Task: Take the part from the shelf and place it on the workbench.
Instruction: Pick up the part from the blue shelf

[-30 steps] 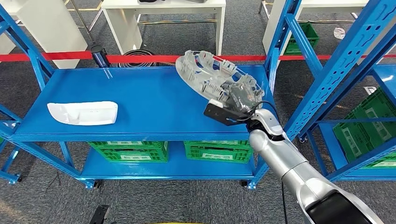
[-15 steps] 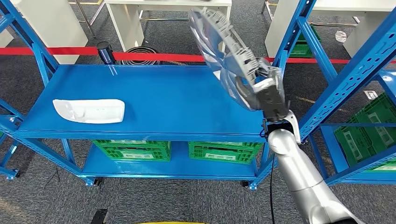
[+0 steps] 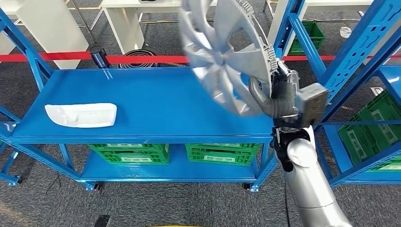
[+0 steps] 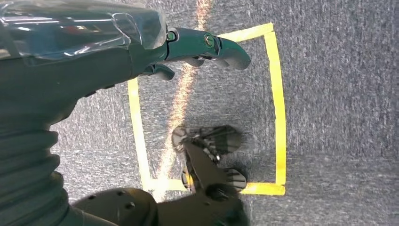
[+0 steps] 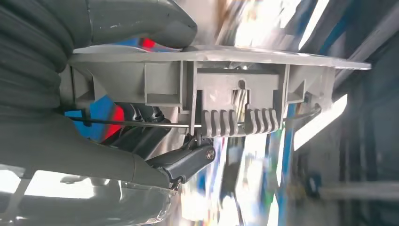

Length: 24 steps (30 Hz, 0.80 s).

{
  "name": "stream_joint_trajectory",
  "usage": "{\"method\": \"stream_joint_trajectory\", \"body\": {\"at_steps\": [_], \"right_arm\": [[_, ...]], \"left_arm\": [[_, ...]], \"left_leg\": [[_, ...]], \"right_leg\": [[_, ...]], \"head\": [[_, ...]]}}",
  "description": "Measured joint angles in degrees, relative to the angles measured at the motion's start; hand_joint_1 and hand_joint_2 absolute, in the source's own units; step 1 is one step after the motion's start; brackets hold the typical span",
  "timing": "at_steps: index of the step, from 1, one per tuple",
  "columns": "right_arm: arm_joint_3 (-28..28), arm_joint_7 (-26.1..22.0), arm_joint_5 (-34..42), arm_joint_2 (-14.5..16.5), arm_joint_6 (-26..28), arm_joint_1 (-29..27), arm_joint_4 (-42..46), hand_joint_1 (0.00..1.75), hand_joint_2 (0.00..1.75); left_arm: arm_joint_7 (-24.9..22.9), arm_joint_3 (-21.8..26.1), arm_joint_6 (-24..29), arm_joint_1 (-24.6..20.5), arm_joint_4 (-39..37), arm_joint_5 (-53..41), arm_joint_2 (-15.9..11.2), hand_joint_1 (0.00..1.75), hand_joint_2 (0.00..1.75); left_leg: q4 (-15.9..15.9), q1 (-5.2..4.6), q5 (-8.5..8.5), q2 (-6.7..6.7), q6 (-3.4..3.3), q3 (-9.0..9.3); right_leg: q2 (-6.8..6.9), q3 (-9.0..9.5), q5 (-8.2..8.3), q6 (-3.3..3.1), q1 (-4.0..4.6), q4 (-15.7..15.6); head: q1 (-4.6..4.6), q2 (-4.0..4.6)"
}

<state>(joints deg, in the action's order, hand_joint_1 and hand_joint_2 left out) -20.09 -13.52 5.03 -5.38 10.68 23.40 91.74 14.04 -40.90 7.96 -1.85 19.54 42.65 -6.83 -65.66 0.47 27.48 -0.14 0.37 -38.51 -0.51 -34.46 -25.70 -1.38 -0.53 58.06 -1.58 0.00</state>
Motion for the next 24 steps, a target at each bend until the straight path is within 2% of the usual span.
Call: {"method": "stream_joint_trajectory", "body": {"at_steps": [2,4,7,8,10,11,12,13,14,15,16,17,18,21,23,24], "right_arm": [[1.1,0.0,10.0,0.6,-7.3,-0.9,1.7,1.71,1.75],[1.8,0.3,18.1,1.0,-13.7,-1.7,3.4,1.71,1.75],[2.8,2.0,28.9,1.5,-22.8,-3.0,5.4,1.71,1.75],[3.2,2.5,31.5,1.5,-24.9,-3.2,5.9,1.71,1.75],[3.8,2.9,34.4,1.7,-27.2,-3.6,6.7,1.71,1.75],[4.0,3.0,35.0,1.8,-27.6,-3.8,6.9,1.71,1.75],[4.2,3.1,35.1,1.9,-27.7,-4.1,7.1,1.71,1.75],[4.3,3.2,35.1,1.9,-27.7,-4.4,7.3,1.71,1.75],[4.4,3.4,35.1,2.0,-27.7,-4.5,7.4,1.71,1.75],[4.5,3.5,35.1,2.0,-27.7,-4.6,7.4,1.71,1.75],[4.6,3.6,35.1,2.0,-27.7,-4.7,7.5,1.71,1.75],[4.7,3.6,35.1,2.1,-27.7,-4.7,7.6,1.71,1.75],[4.8,3.6,35.1,2.2,-27.7,-4.8,7.7,1.71,1.75],[4.9,3.7,35.2,2.3,-27.8,-4.9,8.0,1.71,1.75],[4.9,3.7,35.2,2.4,-27.8,-5.0,8.2,1.71,1.75],[4.9,3.7,35.4,2.5,-27.9,-5.0,8.3,1.71,1.75]], "left_arm": [[0.1,0.0,-0.3,0.0,-0.1,0.3,-0.2,0.00,1.75],[0.3,0.0,-0.7,0.1,-0.1,0.6,-0.4,0.00,1.75],[0.6,0.0,-1.5,0.2,-0.2,1.0,-0.4,0.00,1.75],[0.7,0.0,-1.7,0.2,-0.2,1.0,-0.4,0.00,1.75],[0.9,0.0,-1.9,0.2,-0.2,1.1,-0.3,0.00,1.75],[0.9,0.0,-1.9,0.2,-0.2,1.1,-0.3,0.00,1.75],[0.9,0.0,-2.0,0.2,-0.2,1.1,-0.3,0.00,1.75],[0.9,0.0,-2.0,0.2,-0.2,1.1,-0.2,0.00,1.75],[0.9,0.0,-2.0,0.2,-0.2,1.1,-0.2,0.00,1.75],[0.9,0.0,-2.0,0.2,-0.2,1.1,-0.1,0.00,1.75],[0.9,0.0,-2.0,0.2,-0.2,1.1,-0.1,0.00,1.75],[0.9,0.0,-2.0,0.3,-0.2,1.1,-0.1,0.00,1.75],[0.9,0.0,-2.0,0.3,-0.2,1.1,-0.1,0.00,1.75],[0.9,0.0,-2.0,0.4,-0.3,1.1,-0.1,0.00,1.75],[1.0,0.0,-2.0,0.4,-0.3,1.1,-0.1,0.00,1.75],[1.0,0.0,-2.0,0.4,-0.3,1.1,-0.1,0.00,1.75]], "left_leg": [[6.4,-0.39,-2.08,0.02,-0.95,3.36],[7.9,-0.70,-2.02,0.05,-1.33,4.20],[9.4,-0.39,-2.67,0.07,-1.66,4.90],[9.9,-0.21,-2.93,0.09,-1.83,5.19],[10.1,-0.09,-3.11,0.10,-2.02,5.33],[10.1,-0.09,-3.10,0.10,-2.01,5.33],[10.1,-0.08,-3.09,0.08,-1.99,5.33],[10.0,-0.05,-3.06,0.04,-1.95,5.33],[9.8,0.00,-2.99,-0.03,-1.84,5.31],[9.5,0.02,-2.85,-0.12,-1.64,5.26],[9.1,-0.08,-2.66,-0.19,-1.34,5.13],[8.8,-0.19,-2.46,-0.23,-1.02,5.00],[8.5,-0.30,-2.32,-0.23,-0.73,4.89],[8.2,-0.19,-2.05,-0.17,-0.07,4.69],[5.5,0.02,-0.15,-0.12,0.48,3.44],[2.3,0.11,1.62,-0.07,0.74,1.98]], "right_leg": [[-0.13,-0.14,0.04,0.09,0.26,0.0],[-0.13,-0.37,0.13,0.39,0.30,-0.1],[-0.03,-0.89,-0.67,0.96,0.35,0.9],[0.01,-1.88,-1.77,0.95,0.35,3.0],[0.05,-5.35,-4.88,0.83,0.13,10.5],[0.06,-7.09,-6.09,0.98,0.04,14.1],[0.08,-8.04,-6.57,1.30,-0.07,16.1],[0.11,-7.84,-6.12,1.80,-0.19,15.7],[0.16,-6.37,-4.85,2.35,-0.35,12.8],[0.30,-4.03,-3.27,2.84,-0.53,8.4],[0.40,-1.84,-1.98,2.97,-0.57,4.5],[0.47,-0.30,-1.14,2.77,-0.58,1.7],[0.49,0.46,-0.78,2.38,-0.51,0.4],[0.28,0.44,-0.62,1.23,-0.53,0.3],[0.26,0.54,-0.51,0.65,-0.79,0.2],[0.27,0.56,-0.51,0.48,-0.78,0.2]], "head": [[0.03,0.00],[-0.02,0.00],[0.01,0.00],[0.09,0.00],[0.23,0.00],[0.25,0.00],[0.25,0.00],[0.26,0.00],[0.27,0.00],[0.28,0.00],[0.29,0.00],[0.27,0.00],[0.25,0.00],[0.21,0.00],[0.10,0.00],[0.04,0.00]]}}
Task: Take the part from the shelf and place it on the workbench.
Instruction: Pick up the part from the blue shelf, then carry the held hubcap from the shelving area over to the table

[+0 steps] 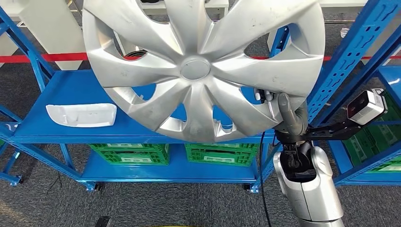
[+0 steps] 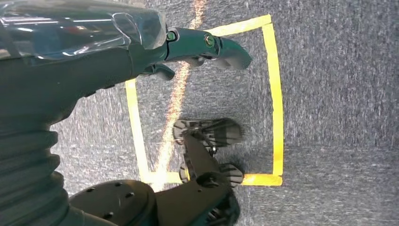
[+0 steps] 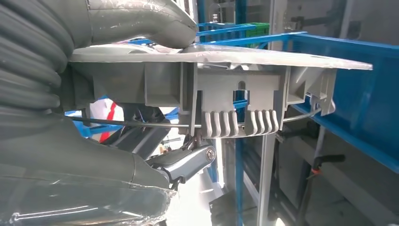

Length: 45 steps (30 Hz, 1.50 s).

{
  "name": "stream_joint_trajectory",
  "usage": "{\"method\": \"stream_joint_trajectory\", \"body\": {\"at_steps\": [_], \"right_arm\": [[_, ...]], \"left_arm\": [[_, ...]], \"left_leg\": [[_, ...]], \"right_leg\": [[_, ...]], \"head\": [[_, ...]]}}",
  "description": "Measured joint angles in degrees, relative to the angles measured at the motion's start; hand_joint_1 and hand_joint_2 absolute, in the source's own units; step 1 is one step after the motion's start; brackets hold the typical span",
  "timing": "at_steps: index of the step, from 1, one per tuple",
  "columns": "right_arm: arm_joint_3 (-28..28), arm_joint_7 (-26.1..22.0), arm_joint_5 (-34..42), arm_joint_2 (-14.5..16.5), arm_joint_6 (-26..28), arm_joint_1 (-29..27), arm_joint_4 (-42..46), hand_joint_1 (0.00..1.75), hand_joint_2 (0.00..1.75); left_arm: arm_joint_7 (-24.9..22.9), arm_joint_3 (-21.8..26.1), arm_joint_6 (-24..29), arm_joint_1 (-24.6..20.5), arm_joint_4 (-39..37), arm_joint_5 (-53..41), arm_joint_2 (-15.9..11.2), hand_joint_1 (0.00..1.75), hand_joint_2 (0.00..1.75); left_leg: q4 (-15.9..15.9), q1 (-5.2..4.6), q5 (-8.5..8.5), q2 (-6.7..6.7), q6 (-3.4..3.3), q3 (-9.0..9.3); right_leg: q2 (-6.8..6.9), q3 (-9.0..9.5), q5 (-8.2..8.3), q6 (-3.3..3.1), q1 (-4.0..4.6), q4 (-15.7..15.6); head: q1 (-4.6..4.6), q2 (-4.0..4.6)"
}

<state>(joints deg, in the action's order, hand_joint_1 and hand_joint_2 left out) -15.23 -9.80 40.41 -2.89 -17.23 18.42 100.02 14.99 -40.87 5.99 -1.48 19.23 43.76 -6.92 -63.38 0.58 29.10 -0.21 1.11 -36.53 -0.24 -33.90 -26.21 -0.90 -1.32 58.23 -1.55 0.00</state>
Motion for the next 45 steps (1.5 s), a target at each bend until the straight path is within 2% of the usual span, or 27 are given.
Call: {"method": "stream_joint_trajectory", "body": {"at_steps": [2,3,4,5,7,9,12,14,15,17,18,19,20,22,24,27,29,30,32,33,34,35,37,39,40,43,45], "right_arm": [[0.0,0.6,1.6,0.2,-1.2,-0.2,0.1,1.71,1.75],[0.0,1.1,3.2,0.2,-2.3,-0.4,0.1,1.71,1.75],[-0.1,1.8,5.0,0.3,-3.7,-0.6,0.1,1.71,1.75],[-0.2,2.5,6.9,0.4,-5.1,-0.8,0.2,1.71,1.75],[-0.5,3.7,10.0,0.6,-7.6,-1.2,0.6,1.71,1.75],[-1.1,4.6,11.7,0.8,-9.3,-1.6,1.1,1.71,1.75],[-2.1,5.7,12.0,1.0,-10.3,-2.5,1.5,1.71,1.75],[-2.6,6.4,11.5,1.1,-10.6,-3.2,1.7,1.71,1.75],[-2.7,6.6,11.2,1.0,-10.6,-3.6,1.8,1.71,1.75],[-3.0,6.8,10.5,0.9,-10.7,-5.0,2.0,1.71,1.75],[-3.1,6.9,10.2,0.7,-10.7,-6.0,2.0,1.71,1.75],[-3.3,7.0,9.9,0.6,-10.8,-6.9,2.0,1.71,1.75],[-3.4,7.1,9.7,0.4,-10.9,-7.8,2.0,1.71,1.75],[-3.5,7.1,9.3,-0.1,-11.0,-9.2,2.2,1.71,1.75],[-3.5,6.9,9.1,-0.4,-11.2,-10.8,2.5,1.71,1.75],[-3.6,6.6,8.9,-0.8,-11.4,-13.2,2.9,1.71,1.75],[-3.6,6.5,8.8,-1.0,-11.5,-14.0,3.0,1.71,1.75],[-3.6,6.4,8.8,-1.1,-11.5,-14.2,3.1,1.71,1.75],[-3.6,6.3,8.8,-1.1,-11.5,-14.6,3.1,1.71,1.75],[-3.6,6.3,8.8,-1.2,-11.5,-14.8,3.2,1.71,1.75],[-3.6,6.3,8.8,-1.2,-11.5,-15.0,3.2,1.71,1.75],[-3.6,6.3,8.7,-1.3,-11.5,-15.2,3.2,1.71,1.75],[-3.6,6.3,8.6,-1.4,-11.5,-15.7,3.3,1.71,1.75],[-3.6,6.2,8.3,-1.5,-11.5,-16.4,3.6,1.71,1.75],[-3.6,6.2,8.2,-1.6,-11.5,-16.9,3.8,1.71,1.75],[-3.6,5.9,7.5,-1.9,-11.7,-18.4,4.1,1.71,1.75],[-3.5,5.7,7.1,-2.1,-11.7,-18.9,4.3,1.71,1.75]], "left_arm": [[0.0,0.0,0.0,0.1,0.0,0.1,0.0,0.00,1.75],[0.0,0.0,0.0,0.1,-0.1,0.2,0.0,0.00,1.75],[0.0,0.0,-0.1,0.2,-0.1,0.3,0.0,0.00,1.75],[0.1,0.0,-0.1,0.2,-0.1,0.5,0.0,0.00,1.75],[0.1,0.0,-0.2,0.2,-0.1,0.8,-0.1,0.00,1.75],[0.2,0.0,-0.3,0.2,-0.2,1.1,-0.3,0.00,1.75],[0.6,0.1,0.0,0.5,-0.3,1.7,-0.3,0.00,1.75],[1.0,0.3,0.3,0.6,-0.3,2.0,-0.3,0.00,1.75],[1.2,0.4,0.5,0.6,-0.3,2.2,-0.2,0.00,1.75],[1.5,0.7,1.2,0.8,-0.3,2.6,-0.1,0.00,1.75],[1.5,0.9,1.6,0.9,-0.3,2.9,-0.1,0.00,1.75],[1.6,1.0,1.9,1.0,-0.3,3.0,-0.1,0.00,1.75],[1.6,1.0,2.2,1.1,-0.3,3.1,0.0,0.00,1.75],[1.5,1.1,2.5,1.2,-0.3,3.4,0.1,0.00,1.75],[1.2,1.3,2.6,1.3,-0.3,3.6,0.2,0.00,1.75],[0.7,1.3,2.7,1.5,-0.3,3.8,0.3,0.00,1.75],[0.6,1.3,2.7,1.6,-0.3,3.8,0.3,0.00,1.75],[0.6,1.4,2.7,1.6,-0.3,3.8,0.3,0.00,1.75],[0.5,1.4,2.7,1.6,-0.3,3.8,0.3,0.00,1.75],[0.5,1.4,2.7,1.6,-0.3,3.8,0.3,0.00,1.75],[0.5,1.4,2.7,1.7,-0.3,3.8,0.3,0.00,1.75],[0.4,1.4,2.7,1.7,-0.3,3.8,0.4,0.00,1.75],[0.3,1.4,2.5,1.6,-0.3,3.8,0.3,0.00,1.75],[0.0,1.3,2.2,1.5,-0.3,3.7,0.2,0.00,1.75],[-0.1,1.3,2.0,1.5,-0.3,3.6,0.2,0.00,1.75],[-0.2,1.1,1.7,1.4,-0.3,3.2,0.1,0.00,1.75],[-0.2,1.0,1.6,1.1,-0.3,2.9,0.1,0.00,1.75]], "left_leg": [[-8.1,0.08,3.47,0.08,0.27,-3.71],[-10.8,0.09,4.13,0.10,0.29,-4.98],[-11.1,0.08,3.60,0.11,0.20,-5.19],[-8.9,0.06,2.02,0.10,0.01,-4.20],[-0.6,-0.13,-1.79,0.07,-0.69,-0.19],[4.8,-0.49,-3.26,0.08,-1.27,2.60],[6.1,-0.61,-3.36,0.15,-1.71,3.15],[7.0,-0.34,-3.93,0.17,-2.33,3.49],[7.3,-0.19,-4.16,0.18,-2.57,3.62],[7.3,-0.25,-4.24,0.13,-2.72,3.55],[7.3,-0.26,-4.24,0.10,-2.72,3.53],[7.3,-0.27,-4.23,0.07,-2.71,3.52],[7.2,-0.27,-4.21,0.04,-2.67,3.51],[6.9,-0.31,-4.05,-0.03,-2.43,3.47],[6.4,-0.53,-3.80,-0.12,-1.95,3.25],[6.1,-0.54,-3.70,-0.14,-1.24,2.98],[4.4,-0.33,-2.26,-0.09,-0.65,2.17],[1.7,-0.21,-0.56,-0.05,-0.32,1.03],[-6.2,0.01,3.47,0.02,0.17,-2.27],[-9.4,0.10,4.71,0.06,0.29,-3.62],[-10.7,0.14,4.87,0.08,0.31,-4.02],[-9.7,0.16,3.96,0.10,0.26,-3.24],[-1.8,0.12,0.51,0.06,-0.09,1.19],[4.9,-0.16,-1.36,0.00,-0.56,4.92],[6.1,-0.33,-1.44,-0.02,-0.77,5.55],[6.8,-0.38,-2.15,0.06,-1.74,5.56],[7.6,-0.15,-2.98,0.23,-2.62,5.46]], "right_leg": [[0.00,-0.04,-0.01,-0.15,0.14,0.0],[0.00,-0.03,-0.02,-0.16,0.22,0.0],[-0.03,0.02,-0.04,-0.16,0.30,0.0],[-0.08,0.10,-0.06,-0.18,0.38,0.0],[-0.20,0.27,-0.11,-0.19,0.54,0.0],[-0.28,0.14,-0.09,-0.09,0.75,0.0],[-0.28,-0.12,0.02,0.60,0.79,-0.2],[-0.21,-1.05,-1.08,0.85,0.82,1.6],[-0.17,-2.35,-2.42,0.78,0.81,4.3],[-0.17,-6.01,-5.55,0.66,0.79,12.2],[-0.16,-7.47,-6.47,0.82,0.77,15.2],[-0.16,-8.02,-6.54,1.14,0.72,16.3],[-0.14,-7.38,-5.69,1.59,0.65,15.0],[0.03,-3.40,-2.64,2.36,0.46,7.0],[0.15,-0.15,-0.63,2.08,0.48,0.7],[0.05,0.30,-0.15,0.91,0.62,-0.3],[0.02,0.32,0.09,0.30,0.35,-0.4],[0.03,0.30,0.18,0.06,0.20,-0.5],[0.05,0.15,0.26,-0.25,0.24,-0.5],[0.05,0.08,0.30,-0.29,0.28,-0.5],[0.05,0.06,0.33,-0.32,0.30,-0.5],[0.04,0.08,0.37,-0.34,0.31,-0.5],[-0.01,0.23,0.41,-0.26,0.32,-0.5],[-0.03,0.15,0.58,0.03,0.54,-0.4],[-0.01,0.02,0.72,0.26,0.60,-0.4],[0.01,-0.42,0.94,1.15,0.70,-0.5],[0.02,-2.04,-1.07,1.13,0.73,2.7]], "head": [[-0.06,0.00],[-0.06,0.00],[-0.06,0.00],[-0.06,0.00],[-0.03,0.00],[-0.02,0.00],[-0.03,0.00],[0.04,0.00],[0.11,0.00],[0.18,0.00],[0.18,0.00],[0.18,0.00],[0.19,0.00],[0.21,0.00],[0.18,0.00],[0.17,0.00],[0.08,0.00],[0.02,0.00],[-0.10,0.00],[-0.09,0.00],[-0.10,0.00],[-0.10,0.00],[-0.10,0.00],[-0.07,0.00],[-0.06,0.00],[-0.03,0.00],[0.05,0.00]]}}
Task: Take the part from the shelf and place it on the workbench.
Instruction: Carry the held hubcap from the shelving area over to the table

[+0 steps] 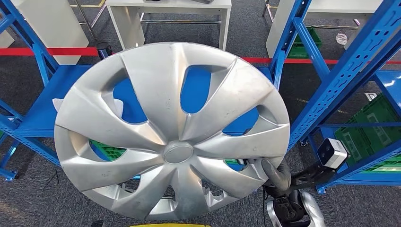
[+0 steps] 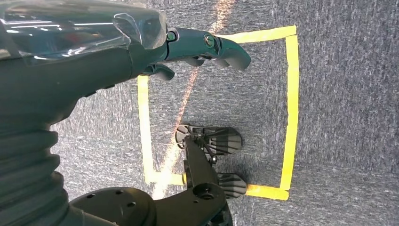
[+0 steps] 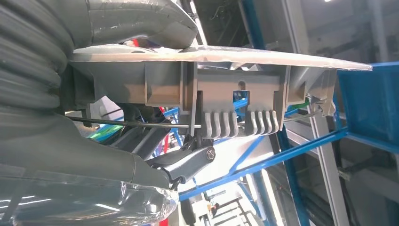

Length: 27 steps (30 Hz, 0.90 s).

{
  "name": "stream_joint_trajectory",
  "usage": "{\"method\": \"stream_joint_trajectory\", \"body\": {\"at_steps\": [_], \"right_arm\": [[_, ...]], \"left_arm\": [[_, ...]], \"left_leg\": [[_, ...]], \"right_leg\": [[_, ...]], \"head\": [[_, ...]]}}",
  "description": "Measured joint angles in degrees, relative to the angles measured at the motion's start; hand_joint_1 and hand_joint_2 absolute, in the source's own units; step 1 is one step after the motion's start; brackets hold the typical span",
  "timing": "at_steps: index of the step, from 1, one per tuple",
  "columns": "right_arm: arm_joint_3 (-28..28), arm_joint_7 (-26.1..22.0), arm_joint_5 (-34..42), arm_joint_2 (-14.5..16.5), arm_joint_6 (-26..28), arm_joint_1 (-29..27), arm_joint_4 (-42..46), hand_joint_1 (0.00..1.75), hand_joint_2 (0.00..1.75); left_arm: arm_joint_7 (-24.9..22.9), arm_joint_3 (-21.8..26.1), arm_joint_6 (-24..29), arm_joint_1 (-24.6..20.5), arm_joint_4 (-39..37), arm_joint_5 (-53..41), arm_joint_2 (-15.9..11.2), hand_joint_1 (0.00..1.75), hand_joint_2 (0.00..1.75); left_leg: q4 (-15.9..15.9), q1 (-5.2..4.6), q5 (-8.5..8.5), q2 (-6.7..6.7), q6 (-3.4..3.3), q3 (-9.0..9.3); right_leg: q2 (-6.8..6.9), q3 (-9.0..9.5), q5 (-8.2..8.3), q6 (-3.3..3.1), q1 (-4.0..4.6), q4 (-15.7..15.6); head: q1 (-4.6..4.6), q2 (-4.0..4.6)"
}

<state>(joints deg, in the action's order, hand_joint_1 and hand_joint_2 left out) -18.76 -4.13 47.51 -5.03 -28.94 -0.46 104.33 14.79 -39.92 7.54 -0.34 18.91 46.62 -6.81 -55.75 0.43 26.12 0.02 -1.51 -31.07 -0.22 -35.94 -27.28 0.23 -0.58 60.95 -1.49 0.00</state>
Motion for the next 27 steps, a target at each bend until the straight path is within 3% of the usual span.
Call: {"method": "stream_joint_trajectory", "body": {"at_steps": [2,4,5,7,9,10,13,14,16,18,19,20,21,24,25,27], "right_arm": [[0.0,-0.4,-0.1,-0.2,-0.2,-0.4,0.2,1.71,1.75],[0.0,-0.8,0.4,-0.2,-0.9,-0.9,0.5,1.71,1.75],[0.0,-1.2,0.9,-0.2,-1.5,-1.1,0.8,1.71,1.75],[-0.1,-1.8,2.1,-0.1,-2.6,-1.0,1.9,1.71,1.75],[-0.2,-2.3,3.3,0.1,-3.5,-0.7,3.1,1.71,1.75],[-0.2,-2.5,3.7,0.2,-3.9,-0.6,3.7,1.71,1.75],[-0.4,-2.6,4.2,0.3,-4.6,-0.4,5.0,1.71,1.75],[-0.5,-2.6,4.3,0.4,-4.7,-0.4,5.3,1.71,1.75],[-0.7,-2.6,4.3,0.5,-4.8,-0.3,5.7,1.71,1.75],[-1.0,-2.7,4.3,0.5,-5.0,-0.3,5.8,1.71,1.75],[-1.2,-2.6,4.3,0.6,-5.1,-0.2,5.8,1.71,1.75],[-1.3,-2.5,4.3,0.6,-5.1,-0.2,5.8,1.71,1.75],[-1.5,-2.4,4.4,0.6,-5.1,-0.1,5.8,1.71,1.75],[-2.1,-2.1,4.7,0.9,-5.1,0.6,5.8,1.71,1.75],[-2.2,-2.0,4.9,1.0,-5.1,0.8,5.8,1.71,1.75],[-2.5,-1.8,5.0,1.1,-5.1,1.1,5.9,1.71,1.75]], "left_arm": [[0.0,-0.1,-0.2,-0.2,0.0,-0.1,0.0,0.00,1.75],[-0.1,-0.2,-0.3,-0.2,0.0,-0.1,0.0,0.00,1.75],[-0.1,-0.2,-0.3,-0.2,0.0,-0.2,0.0,0.00,1.75],[-0.2,-0.3,-0.4,-0.3,0.0,-0.3,0.0,0.00,1.75],[-0.2,-0.4,-0.6,-0.4,0.0,-0.3,0.0,0.00,1.75],[-0.2,-0.5,-0.6,-0.5,0.0,-0.4,0.1,0.00,1.75],[-0.3,-0.8,-0.7,-0.5,0.0,-0.4,0.1,0.00,1.75],[-0.3,-0.9,-0.6,-0.5,0.0,-0.5,0.1,0.00,1.75],[-0.3,-1.1,-0.4,-0.5,0.0,-0.5,0.0,0.00,1.75],[-0.3,-1.1,-0.2,-0.5,0.0,-0.5,0.0,0.00,1.75],[-0.3,-1.1,-0.2,-0.5,0.0,-0.5,0.0,0.00,1.75],[-0.3,-1.1,-0.2,-0.4,0.0,-0.4,0.0,0.00,1.75],[-0.3,-1.1,-0.2,-0.4,0.0,-0.4,0.0,0.00,1.75],[0.0,-1.1,0.1,-0.4,0.0,-0.1,-0.2,0.00,1.75],[0.1,-1.1,0.2,-0.4,0.0,-0.1,-0.2,0.00,1.75],[0.2,-1.1,0.3,-0.3,0.1,0.0,-0.3,0.00,1.75]], "left_leg": [[0.1,-0.07,-0.44,0.12,-0.45,-0.46],[0.0,-0.22,-0.71,0.15,-0.51,-0.95],[-0.1,-0.25,-0.80,0.14,-0.48,-1.15],[-0.6,-0.28,-0.83,0.08,-0.36,-1.44],[-1.1,-0.55,-0.77,0.01,0.05,-1.81],[-1.3,-0.66,-0.82,-0.02,0.34,-1.98],[-1.6,-0.56,-0.94,-0.07,1.27,-2.34],[-2.4,-0.45,-0.23,-0.08,1.62,-2.74],[-7.5,-0.15,3.18,-0.09,2.33,-4.90],[-15.4,0.11,7.00,-0.08,2.80,-8.08],[-17.9,0.19,7.77,-0.08,2.92,-8.93],[-18.0,0.24,7.40,-0.07,2.93,-8.69],[-15.7,0.26,6.01,-0.07,2.86,-7.21],[-3.6,0.00,1.72,-0.15,2.09,-0.50],[-1.6,-0.17,1.40,-0.18,1.82,0.48],[-0.8,-0.43,1.34,-0.18,1.32,0.47]], "right_leg": [[0.01,-3.28,-3.74,-0.36,-0.09,7.7],[0.02,-5.23,-5.76,-0.14,-0.12,13.2],[0.03,-4.55,-5.47,0.19,-0.12,12.6],[0.09,-0.09,-3.09,0.87,-0.13,5.4],[0.15,3.97,-1.27,0.62,0.00,-1.6],[0.16,4.83,-0.92,0.27,0.10,-3.3],[0.12,4.68,-0.44,-0.78,0.04,-3.6],[0.14,4.63,-0.25,-1.09,-0.10,-3.7],[0.19,4.41,0.08,-1.58,-0.34,-3.8],[0.22,4.00,0.33,-1.82,-0.29,-3.8],[0.23,3.84,0.46,-1.88,-0.27,-3.7],[0.22,3.75,0.57,-1.87,-0.26,-3.7],[0.21,3.74,0.65,-1.82,-0.26,-3.7],[0.16,3.71,0.91,-1.44,-0.10,-3.7],[0.17,3.56,1.06,-1.19,-0.01,-3.7],[0.19,3.24,1.47,-0.55,0.09,-3.8]], "head": [[0.05,0.00],[0.05,0.00],[0.05,0.00],[0.06,0.00],[0.02,0.00],[-0.01,0.00],[-0.03,0.00],[-0.07,0.00],[-0.16,0.00],[-0.20,0.00],[-0.20,0.00],[-0.20,0.00],[-0.20,0.00],[-0.17,0.00],[-0.16,0.00],[-0.17,0.00]]}}
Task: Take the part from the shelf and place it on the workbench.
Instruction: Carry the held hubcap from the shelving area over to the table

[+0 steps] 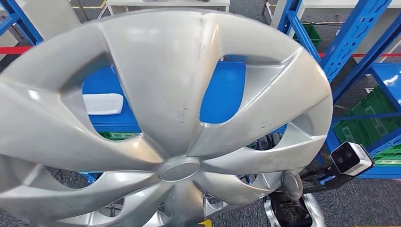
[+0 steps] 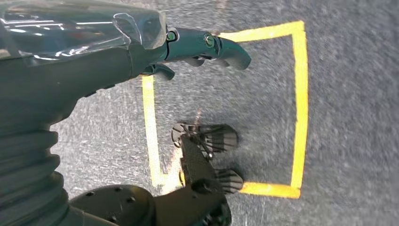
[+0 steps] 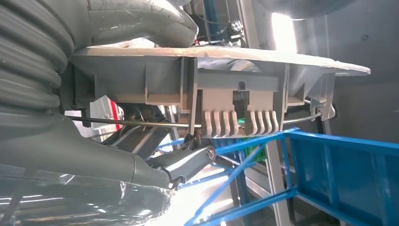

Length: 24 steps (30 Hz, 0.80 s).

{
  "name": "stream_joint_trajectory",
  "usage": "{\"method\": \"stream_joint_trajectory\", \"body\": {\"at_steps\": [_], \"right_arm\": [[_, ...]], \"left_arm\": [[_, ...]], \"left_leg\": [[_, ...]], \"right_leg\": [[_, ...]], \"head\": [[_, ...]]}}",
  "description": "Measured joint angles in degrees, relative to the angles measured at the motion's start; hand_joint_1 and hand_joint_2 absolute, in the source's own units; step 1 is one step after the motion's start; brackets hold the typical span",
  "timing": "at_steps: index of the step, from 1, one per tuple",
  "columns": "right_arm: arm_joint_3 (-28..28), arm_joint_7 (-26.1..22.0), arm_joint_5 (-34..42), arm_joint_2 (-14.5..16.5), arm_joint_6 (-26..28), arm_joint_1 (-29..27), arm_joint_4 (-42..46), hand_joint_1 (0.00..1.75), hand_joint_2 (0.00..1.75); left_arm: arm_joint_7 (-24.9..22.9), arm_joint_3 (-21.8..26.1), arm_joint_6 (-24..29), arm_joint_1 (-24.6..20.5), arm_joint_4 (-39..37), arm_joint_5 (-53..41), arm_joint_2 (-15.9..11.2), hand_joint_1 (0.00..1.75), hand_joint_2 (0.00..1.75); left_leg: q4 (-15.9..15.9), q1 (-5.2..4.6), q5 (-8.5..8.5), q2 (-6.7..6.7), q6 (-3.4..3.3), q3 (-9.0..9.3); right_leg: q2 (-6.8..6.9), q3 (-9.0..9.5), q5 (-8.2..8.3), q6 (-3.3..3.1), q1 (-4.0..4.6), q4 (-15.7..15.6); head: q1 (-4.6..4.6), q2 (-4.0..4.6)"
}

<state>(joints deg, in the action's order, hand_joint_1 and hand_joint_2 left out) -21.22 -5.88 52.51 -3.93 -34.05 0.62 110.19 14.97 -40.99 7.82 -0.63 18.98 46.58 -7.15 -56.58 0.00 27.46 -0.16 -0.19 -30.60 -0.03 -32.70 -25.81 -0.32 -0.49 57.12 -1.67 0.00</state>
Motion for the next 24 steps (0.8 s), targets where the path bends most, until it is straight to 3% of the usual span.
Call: {"method": "stream_joint_trajectory", "body": {"at_steps": [2,3,6,7,8,9,11,13,16,18,21,22,23,24], "right_arm": [[-0.1,0.2,0.0,0.0,0.0,0.1,0.0,1.71,1.75],[-0.2,0.2,0.0,0.0,0.0,0.1,0.1,1.71,1.75],[-0.3,0.2,0.0,0.0,0.0,0.2,0.1,1.71,1.75],[-0.3,0.2,0.0,-0.1,0.0,0.1,0.1,1.71,1.75],[-0.3,0.2,0.0,-0.1,0.0,0.1,0.1,1.71,1.75],[-0.3,0.2,-0.1,-0.1,0.0,0.1,0.1,1.71,1.75],[-0.3,0.2,-0.2,-0.1,-0.1,0.2,0.1,1.71,1.75],[-0.3,0.2,-0.3,0.0,-0.1,0.2,0.1,1.71,1.75],[-0.2,0.1,-0.4,0.0,-0.4,0.2,0.3,1.71,1.75],[-0.2,0.0,-0.4,0.1,-0.8,0.2,0.6,1.71,1.75],[-0.2,-0.1,-0.3,0.3,-1.3,0.2,0.9,1.71,1.75],[-0.2,-0.1,-0.2,0.4,-1.4,0.2,0.9,1.71,1.75],[-0.2,-0.1,-0.2,0.4,-1.4,0.2,0.9,1.71,1.75],[-0.2,-0.2,-0.2,0.4,-1.5,0.2,0.9,1.71,1.75]], "left_arm": [[0.0,0.0,0.1,0.1,0.1,0.0,0.0,0.00,1.75],[0.0,0.0,0.1,0.1,0.1,0.0,0.0,0.00,1.75],[0.0,0.0,0.1,0.1,0.3,0.0,0.0,0.00,1.75],[0.0,0.0,0.1,0.1,0.3,0.0,0.0,0.00,1.75],[0.0,0.0,0.1,0.1,0.3,-0.1,0.0,0.00,1.75],[0.0,0.0,0.1,0.1,0.4,-0.2,0.0,0.00,1.75],[0.0,0.0,0.1,0.1,0.4,-0.3,0.1,0.00,1.75],[-0.1,0.0,0.1,0.0,0.5,-0.5,0.2,0.00,1.75],[-0.2,0.0,0.1,0.0,0.5,-0.8,0.2,0.00,1.75],[-0.2,0.0,0.1,0.0,0.5,-1.0,0.2,0.00,1.75],[-0.3,0.0,0.1,0.0,0.5,-1.1,0.2,0.00,1.75],[-0.3,0.0,0.1,0.0,0.5,-1.1,0.2,0.00,1.75],[-0.3,0.0,0.0,0.0,0.5,-1.1,0.2,0.00,1.75],[-0.3,0.0,0.0,0.0,0.4,-1.1,0.2,0.00,1.75]], "left_leg": [[0.7,0.24,-0.76,0.12,-0.85,0.08],[1.0,0.38,-1.18,0.20,-1.30,0.09],[1.3,0.39,-1.89,0.31,-1.82,-0.56],[1.2,0.35,-2.03,0.33,-1.82,-0.84],[1.1,0.33,-2.14,0.33,-1.79,-1.07],[0.9,0.33,-2.20,0.31,-1.76,-1.23],[0.4,0.26,-2.16,0.23,-1.57,-1.51],[-0.2,-0.01,-2.11,0.16,-1.12,-1.94],[-0.4,-0.06,-2.37,0.12,-0.19,-2.44],[-2.3,0.15,-0.82,0.11,0.49,-3.39],[-12.6,0.52,4.98,0.11,1.31,-7.55],[-15.9,0.60,6.19,0.11,1.44,-8.78],[-17.2,0.65,6.35,0.11,1.47,-9.10],[-16.7,0.67,5.65,0.11,1.44,-8.53]], "right_leg": [[0.01,-0.59,-0.41,0.40,-0.02,0.6],[0.00,-1.37,-1.40,0.38,0.01,2.1],[-0.01,-6.19,-6.65,0.04,0.00,13.2],[-0.01,-7.36,-7.72,0.20,-0.01,16.2],[0.00,-7.47,-7.89,0.51,-0.01,17.1],[0.01,-6.23,-7.08,0.94,-0.02,15.3],[0.05,-1.46,-4.35,1.50,-0.05,6.8],[0.05,1.52,-2.63,1.04,0.01,0.8],[-0.03,1.51,-2.00,-0.12,0.07,0.1],[0.00,1.44,-1.54,-0.81,-0.20,0.0],[0.04,0.97,-1.05,-1.44,-0.29,0.0],[0.04,0.79,-0.95,-1.48,-0.26,0.0],[0.04,0.67,-0.87,-1.46,-0.22,0.1],[0.03,0.63,-0.82,-1.40,-0.20,0.1]], "head": [[0.05,0.00],[0.09,0.00],[0.20,0.00],[0.20,0.00],[0.21,0.00],[0.21,0.00],[0.24,0.00],[0.20,0.00],[0.19,0.00],[0.08,0.00],[-0.14,0.00],[-0.14,0.00],[-0.15,0.00],[-0.14,0.00]]}}
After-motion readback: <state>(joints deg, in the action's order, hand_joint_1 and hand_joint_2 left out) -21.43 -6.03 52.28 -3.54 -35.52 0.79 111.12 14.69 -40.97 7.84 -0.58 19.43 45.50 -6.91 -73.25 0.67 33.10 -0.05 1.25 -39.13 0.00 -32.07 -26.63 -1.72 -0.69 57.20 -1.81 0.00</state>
